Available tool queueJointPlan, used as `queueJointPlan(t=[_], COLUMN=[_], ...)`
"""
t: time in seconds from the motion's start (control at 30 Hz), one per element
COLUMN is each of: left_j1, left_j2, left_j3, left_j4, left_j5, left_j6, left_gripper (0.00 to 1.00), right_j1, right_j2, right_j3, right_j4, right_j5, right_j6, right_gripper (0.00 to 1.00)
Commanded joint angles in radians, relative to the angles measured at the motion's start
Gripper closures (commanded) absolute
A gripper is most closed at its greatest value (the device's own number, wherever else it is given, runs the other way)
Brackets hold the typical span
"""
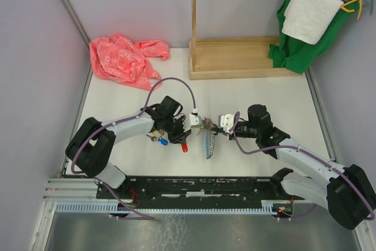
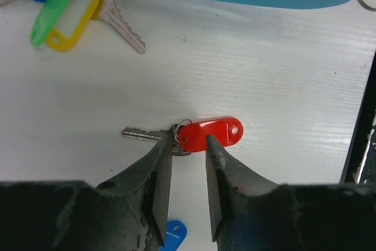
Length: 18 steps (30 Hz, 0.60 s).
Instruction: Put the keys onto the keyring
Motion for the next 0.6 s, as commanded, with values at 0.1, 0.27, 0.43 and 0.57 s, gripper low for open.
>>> queueJointPlan(t=[0.1, 0.27, 0.43, 0.57], left_j1=[0.004, 0.004, 0.003, 0.004], left_j2=[0.034, 0.061, 0.080, 0.083], left_j3=[0.025, 0.048, 0.062, 0.064], left_j4=[0.006, -0.026, -0.045, -0.042], left_j5=[0.049, 0.055, 0.043, 0.038], left_j6=[0.102, 0.126, 0.134, 0.136], left_gripper=[0.64, 0.65, 0.65, 0.65], right_j1=[-0.001, -0.002, -0.001, -0.002], right_j2=[-0.028, -0.029, -0.031, -0.032], right_j3=[0.003, 0.003, 0.003, 0.003], right_j4=[0.039, 0.038, 0.036, 0.036], right_j5=[0.003, 0.003, 0.003, 0.001], right_j6=[-0.016, -0.018, -0.019, -0.019], right_gripper=[0.99, 0.99, 0.99, 0.99])
